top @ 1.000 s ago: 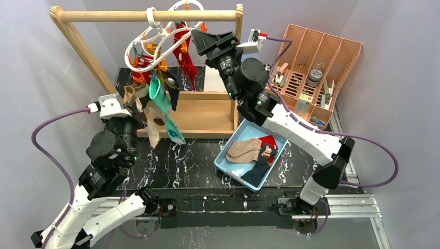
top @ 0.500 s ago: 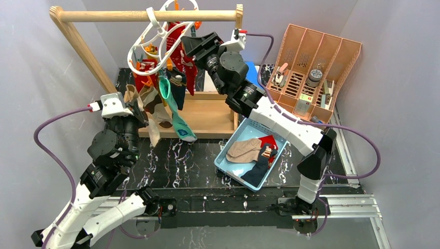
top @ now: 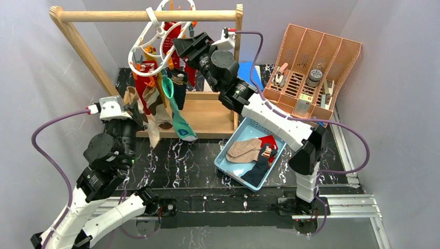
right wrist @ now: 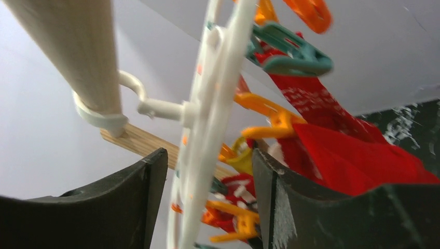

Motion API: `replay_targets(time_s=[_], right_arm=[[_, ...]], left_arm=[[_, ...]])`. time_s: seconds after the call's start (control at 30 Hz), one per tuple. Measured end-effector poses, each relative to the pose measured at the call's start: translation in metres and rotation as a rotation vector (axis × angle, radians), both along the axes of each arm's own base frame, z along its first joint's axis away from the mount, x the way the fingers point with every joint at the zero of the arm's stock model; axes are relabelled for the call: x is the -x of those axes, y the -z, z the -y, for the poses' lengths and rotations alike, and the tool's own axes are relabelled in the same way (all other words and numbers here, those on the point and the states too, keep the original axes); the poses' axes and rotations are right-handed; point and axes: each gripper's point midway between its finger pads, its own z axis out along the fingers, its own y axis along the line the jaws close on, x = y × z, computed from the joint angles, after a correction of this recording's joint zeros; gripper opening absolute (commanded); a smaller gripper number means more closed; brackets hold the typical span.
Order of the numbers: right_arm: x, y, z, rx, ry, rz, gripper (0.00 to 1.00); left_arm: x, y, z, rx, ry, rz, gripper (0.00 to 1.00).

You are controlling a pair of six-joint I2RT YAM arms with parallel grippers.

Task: Clip the socks to the hanger
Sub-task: Place the sock in the bin.

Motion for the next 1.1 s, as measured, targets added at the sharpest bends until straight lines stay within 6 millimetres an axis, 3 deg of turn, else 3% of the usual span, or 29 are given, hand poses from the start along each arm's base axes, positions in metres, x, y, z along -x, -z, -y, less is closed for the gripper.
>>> replay_targets(time_s=[0.1, 0.23, 0.3, 0.4, 0.47, 0.6, 0.73, 0.77, 0.8, 0.83, 0.87, 0.9, 0.97, 1.03, 1.1], right_arm=[[0.013, 0.025, 0.009, 0.090, -0.033, -0.019, 0.73], [0.051, 0.064, 0.058, 0.262, -0.039, -0.036, 0.75], [0.071, 0.058, 0.095, 0.318, -0.023, -0.005, 0.75], [0.101, 0.024, 0.151, 0.338, 0.027, 0.082, 0.77], [0.118, 0.005, 0.187, 0.354, 0.075, 0.137, 0.78], [0.134, 0.004, 0.240, 0.448, 0.174, 0.169, 0.79], [0.127, 0.053, 0.250, 0.644, 0.212, 0.106, 0.79], [0.123, 0.078, 0.250, 0.729, 0.208, 0.076, 0.79], [0.123, 0.113, 0.257, 0.848, 0.204, 0.038, 0.79], [0.129, 0.117, 0.268, 0.863, 0.213, 0.046, 0.79], [0.134, 0.112, 0.277, 0.848, 0.225, 0.060, 0.79], [0.140, 0.110, 0.286, 0.822, 0.237, 0.073, 0.80], [0.151, 0.113, 0.313, 0.770, 0.290, 0.064, 0.82], [0.158, 0.109, 0.333, 0.710, 0.341, 0.071, 0.84], [0.160, 0.098, 0.330, 0.698, 0.322, 0.084, 0.85]], left_arm=[[0.007, -0.004, 0.008, -0.018, 0.084, -0.004, 0.00], [0.029, -0.028, 0.042, -0.048, 0.370, 0.023, 0.00], [0.050, -0.040, 0.069, -0.045, 0.572, 0.048, 0.00], [0.077, -0.037, 0.109, -0.029, 0.839, 0.026, 0.00], [0.084, -0.024, 0.133, -0.024, 0.964, -0.039, 0.00], [0.069, 0.015, 0.189, -0.016, 1.115, -0.244, 0.00], [0.041, 0.074, 0.243, 0.003, 1.173, -0.478, 0.00], [0.035, 0.096, 0.262, -0.003, 1.188, -0.552, 0.00], [0.039, 0.107, 0.280, -0.019, 1.219, -0.579, 0.00], [0.047, 0.108, 0.301, -0.052, 1.260, -0.578, 0.00], [0.051, 0.111, 0.315, -0.077, 1.283, -0.576, 0.06], [0.050, 0.111, 0.325, -0.093, 1.291, -0.566, 0.22], [0.033, 0.134, 0.356, -0.143, 1.274, -0.575, 0.93], [0.018, 0.168, 0.366, -0.192, 1.227, -0.621, 0.98], [0.008, 0.187, 0.361, -0.209, 1.160, -0.633, 0.98]])
